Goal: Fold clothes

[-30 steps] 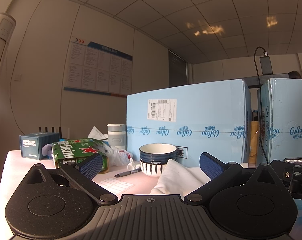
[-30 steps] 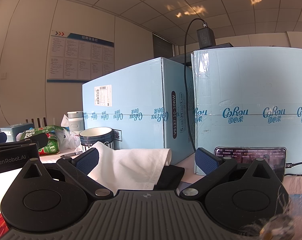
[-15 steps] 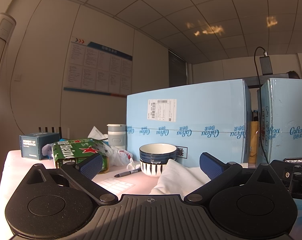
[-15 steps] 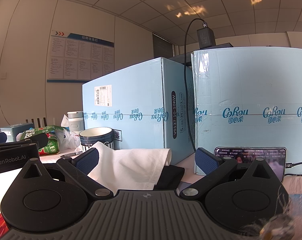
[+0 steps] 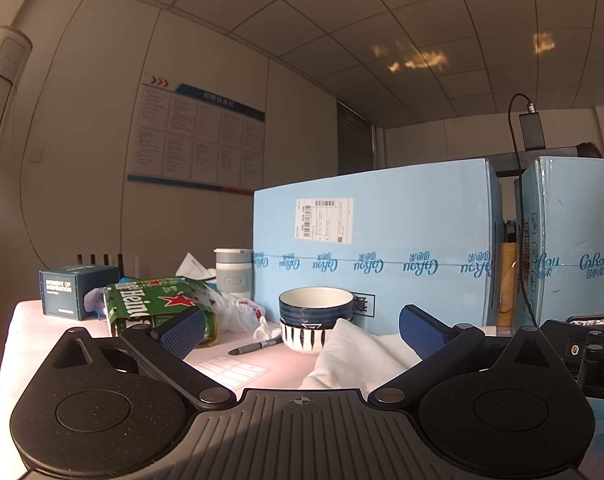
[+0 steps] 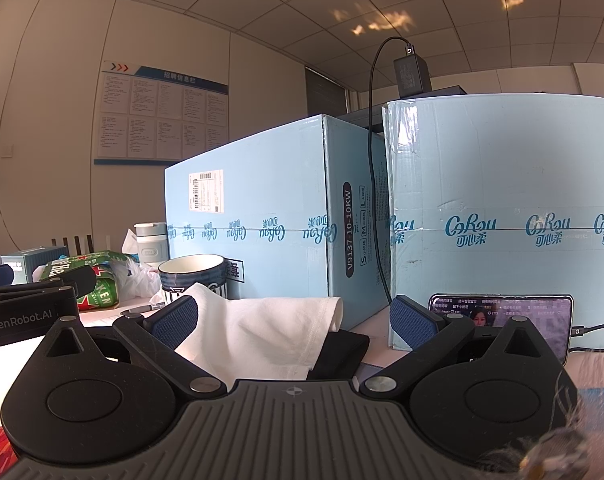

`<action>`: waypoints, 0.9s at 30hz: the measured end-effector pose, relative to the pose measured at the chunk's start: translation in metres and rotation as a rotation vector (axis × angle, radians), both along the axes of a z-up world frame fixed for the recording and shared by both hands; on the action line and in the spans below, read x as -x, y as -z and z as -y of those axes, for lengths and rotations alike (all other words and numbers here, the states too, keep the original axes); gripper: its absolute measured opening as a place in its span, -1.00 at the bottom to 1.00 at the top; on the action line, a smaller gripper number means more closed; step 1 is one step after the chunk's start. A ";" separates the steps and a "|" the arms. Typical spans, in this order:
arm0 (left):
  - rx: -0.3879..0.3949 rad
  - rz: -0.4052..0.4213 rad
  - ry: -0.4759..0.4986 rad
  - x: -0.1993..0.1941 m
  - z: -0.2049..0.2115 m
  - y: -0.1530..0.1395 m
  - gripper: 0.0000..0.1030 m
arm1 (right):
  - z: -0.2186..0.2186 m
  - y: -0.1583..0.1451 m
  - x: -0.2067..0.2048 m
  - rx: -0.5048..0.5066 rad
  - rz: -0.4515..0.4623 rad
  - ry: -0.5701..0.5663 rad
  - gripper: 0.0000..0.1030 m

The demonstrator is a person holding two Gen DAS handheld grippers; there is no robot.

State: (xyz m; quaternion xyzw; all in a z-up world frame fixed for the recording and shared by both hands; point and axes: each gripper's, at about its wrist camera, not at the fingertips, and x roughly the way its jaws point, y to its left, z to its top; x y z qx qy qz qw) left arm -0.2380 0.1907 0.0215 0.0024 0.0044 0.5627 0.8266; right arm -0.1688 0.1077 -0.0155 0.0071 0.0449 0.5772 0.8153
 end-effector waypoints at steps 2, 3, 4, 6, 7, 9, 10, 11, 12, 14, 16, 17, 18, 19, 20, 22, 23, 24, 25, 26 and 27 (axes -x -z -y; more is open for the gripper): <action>0.001 0.000 0.000 0.000 0.000 0.000 1.00 | 0.000 0.000 0.000 0.000 0.000 0.000 1.00; 0.000 0.000 0.000 0.000 0.000 0.000 1.00 | 0.000 0.000 0.000 0.000 0.000 0.000 1.00; 0.000 0.000 0.000 0.000 0.000 0.000 1.00 | 0.000 0.000 0.000 0.000 0.000 0.000 1.00; 0.000 0.000 0.000 0.000 0.000 0.000 1.00 | 0.000 0.000 0.000 0.000 0.000 0.000 1.00; -0.001 0.001 0.000 0.000 0.000 0.000 1.00 | 0.000 0.000 0.000 0.000 0.000 0.000 1.00; -0.001 0.001 0.000 0.000 0.000 0.000 1.00 | 0.000 0.000 0.000 0.000 0.000 0.000 1.00; -0.001 0.001 0.000 0.000 0.000 0.000 1.00 | 0.000 0.000 0.000 0.000 0.000 0.000 1.00; -0.001 0.001 0.000 0.000 0.000 0.000 1.00 | 0.000 0.000 0.000 0.000 0.000 0.000 1.00; -0.001 0.001 0.000 0.000 0.000 0.000 1.00 | 0.000 0.000 0.000 0.000 0.000 0.000 1.00; -0.001 0.001 0.000 0.000 0.000 0.000 1.00 | 0.000 0.000 0.000 0.000 0.000 0.000 1.00; -0.001 0.001 0.000 0.000 0.000 0.000 1.00 | 0.000 0.000 0.000 0.000 0.000 0.000 1.00; -0.001 0.001 0.001 0.000 0.000 0.000 1.00 | 0.000 0.000 0.000 0.000 0.000 0.000 1.00; -0.001 0.001 0.002 0.000 0.000 0.000 1.00 | 0.000 0.000 0.000 0.000 0.000 0.000 1.00; -0.002 0.001 0.003 0.000 0.000 0.000 1.00 | 0.000 0.000 0.000 0.000 0.000 0.000 1.00; -0.002 0.001 0.005 0.001 0.001 0.000 1.00 | 0.000 0.000 0.000 0.000 0.000 0.000 1.00; -0.002 0.001 0.007 0.001 0.001 0.000 1.00 | 0.000 0.000 0.000 0.000 0.000 0.000 1.00; -0.003 0.001 0.007 0.001 0.001 0.000 1.00 | 0.000 0.000 0.000 0.000 0.000 0.000 1.00; -0.003 0.001 0.008 0.001 0.001 0.000 1.00 | 0.000 0.000 0.000 0.001 0.000 0.000 1.00; -0.003 0.002 0.008 0.001 0.001 0.000 1.00 | 0.000 0.000 0.000 0.000 0.000 0.000 1.00; -0.003 0.002 0.009 0.001 0.001 0.000 1.00 | 0.000 0.000 0.000 0.000 0.000 0.000 1.00; -0.003 0.002 0.009 0.001 0.001 0.000 1.00 | 0.000 0.000 0.000 0.001 0.000 0.000 1.00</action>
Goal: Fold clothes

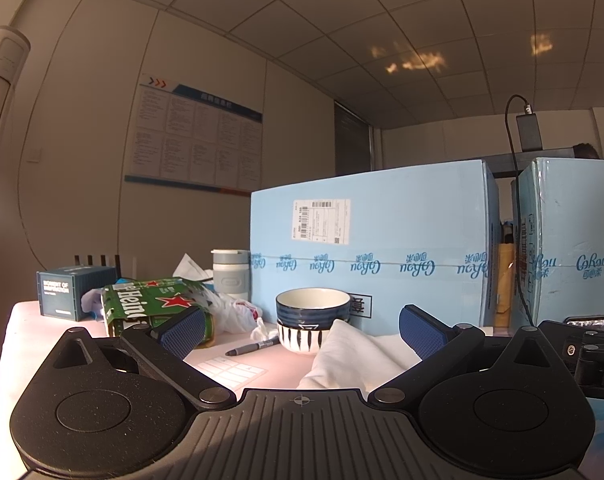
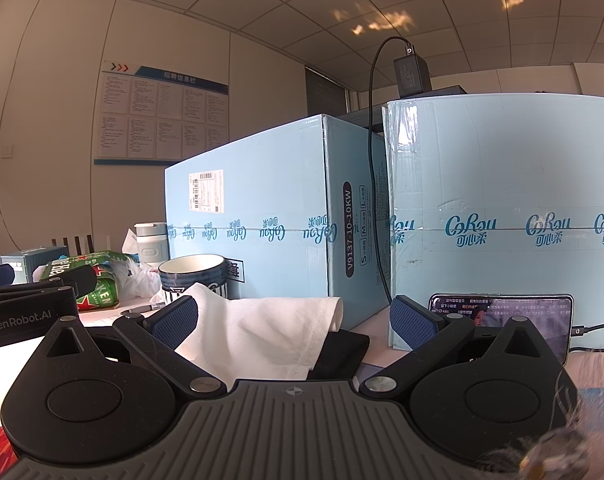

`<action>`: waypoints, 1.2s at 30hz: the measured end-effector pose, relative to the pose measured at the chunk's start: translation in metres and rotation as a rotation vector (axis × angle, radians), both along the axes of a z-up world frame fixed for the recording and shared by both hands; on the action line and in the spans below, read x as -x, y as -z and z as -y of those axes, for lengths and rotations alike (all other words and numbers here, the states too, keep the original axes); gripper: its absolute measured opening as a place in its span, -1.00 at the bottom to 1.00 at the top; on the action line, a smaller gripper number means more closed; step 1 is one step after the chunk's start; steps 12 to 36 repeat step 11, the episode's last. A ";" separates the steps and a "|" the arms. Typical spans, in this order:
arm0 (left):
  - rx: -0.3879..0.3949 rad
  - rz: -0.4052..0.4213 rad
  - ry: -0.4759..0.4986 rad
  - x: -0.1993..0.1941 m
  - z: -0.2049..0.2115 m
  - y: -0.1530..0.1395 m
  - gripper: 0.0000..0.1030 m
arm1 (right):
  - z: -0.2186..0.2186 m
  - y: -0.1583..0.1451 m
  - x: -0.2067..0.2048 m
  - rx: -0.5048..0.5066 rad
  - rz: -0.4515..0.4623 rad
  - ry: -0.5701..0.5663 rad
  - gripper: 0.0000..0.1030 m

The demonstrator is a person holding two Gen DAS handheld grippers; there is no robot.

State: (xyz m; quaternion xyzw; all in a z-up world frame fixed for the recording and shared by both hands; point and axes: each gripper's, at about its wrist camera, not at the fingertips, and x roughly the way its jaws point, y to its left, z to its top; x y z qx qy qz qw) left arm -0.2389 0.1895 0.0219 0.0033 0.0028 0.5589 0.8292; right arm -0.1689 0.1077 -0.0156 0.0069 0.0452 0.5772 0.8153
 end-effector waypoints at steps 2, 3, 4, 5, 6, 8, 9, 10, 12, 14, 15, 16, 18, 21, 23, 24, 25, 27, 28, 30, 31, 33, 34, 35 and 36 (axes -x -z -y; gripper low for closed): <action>0.000 0.000 0.001 0.000 0.000 0.000 1.00 | 0.000 0.000 0.000 0.000 0.000 0.000 1.00; 0.000 0.000 0.002 0.000 0.001 0.000 1.00 | 0.000 0.000 0.000 0.000 0.000 0.000 1.00; -0.001 0.000 0.003 -0.001 0.001 0.000 1.00 | 0.000 0.000 0.000 0.000 0.000 0.000 1.00; -0.001 0.000 0.004 -0.001 0.001 0.000 1.00 | 0.000 0.000 0.000 0.000 0.000 0.000 1.00; -0.001 0.000 0.005 -0.001 0.001 0.000 1.00 | 0.000 0.000 0.000 0.000 0.000 0.000 1.00; -0.002 0.000 0.006 -0.001 0.001 0.000 1.00 | 0.000 0.000 0.000 0.000 0.000 0.000 1.00; -0.002 0.000 0.007 -0.001 0.001 0.000 1.00 | 0.000 0.000 0.000 0.000 0.000 0.000 1.00; -0.002 0.000 0.007 -0.001 0.001 0.000 1.00 | 0.000 0.000 0.000 0.000 0.000 0.000 1.00; -0.002 0.000 0.007 -0.001 0.001 0.000 1.00 | 0.000 0.000 0.000 0.000 0.000 0.000 1.00; -0.002 0.000 0.007 -0.001 0.001 0.000 1.00 | 0.000 0.000 0.000 0.000 0.000 0.000 1.00; -0.002 0.000 0.007 -0.001 0.001 0.000 1.00 | 0.000 0.000 0.000 0.000 0.000 0.000 1.00; -0.002 0.000 0.007 -0.001 0.001 0.000 1.00 | 0.000 0.000 0.000 0.000 0.000 0.000 1.00; -0.002 0.000 0.007 -0.001 0.001 0.000 1.00 | 0.000 0.000 0.000 0.000 0.000 0.000 1.00; -0.002 0.000 0.007 -0.001 0.001 0.000 1.00 | 0.000 0.000 0.000 0.000 0.000 0.000 1.00; -0.002 0.000 0.007 -0.001 0.001 0.000 1.00 | 0.000 0.000 0.000 0.000 0.000 0.000 1.00; -0.002 0.000 0.007 -0.001 0.001 0.000 1.00 | 0.000 0.000 0.000 0.000 0.000 0.000 1.00; -0.002 0.000 0.007 -0.001 0.001 0.000 1.00 | 0.000 0.000 0.000 0.000 0.000 0.000 1.00; -0.002 0.000 0.007 -0.001 0.001 0.000 1.00 | 0.000 0.000 0.000 0.000 0.000 0.000 1.00; -0.002 0.000 0.007 -0.001 0.001 0.000 1.00 | 0.000 0.000 0.000 0.000 0.000 0.000 1.00; -0.002 0.000 0.007 -0.001 0.001 0.000 1.00 | 0.000 0.000 0.000 0.000 0.000 0.000 1.00; -0.002 0.000 0.007 -0.001 0.001 0.000 1.00 | 0.000 0.000 0.000 0.000 0.000 0.000 1.00; -0.002 0.000 0.007 -0.001 0.001 0.000 1.00 | 0.000 0.000 0.000 0.000 0.000 0.000 1.00; -0.002 0.000 0.007 -0.001 0.001 0.000 1.00 | 0.000 0.000 0.000 0.000 0.000 0.000 1.00; -0.002 0.000 0.007 -0.001 0.001 0.000 1.00 | 0.000 0.000 0.000 0.000 0.000 0.000 1.00; -0.002 0.000 0.007 -0.001 0.001 0.000 1.00 | 0.000 0.000 0.000 0.000 0.000 0.000 1.00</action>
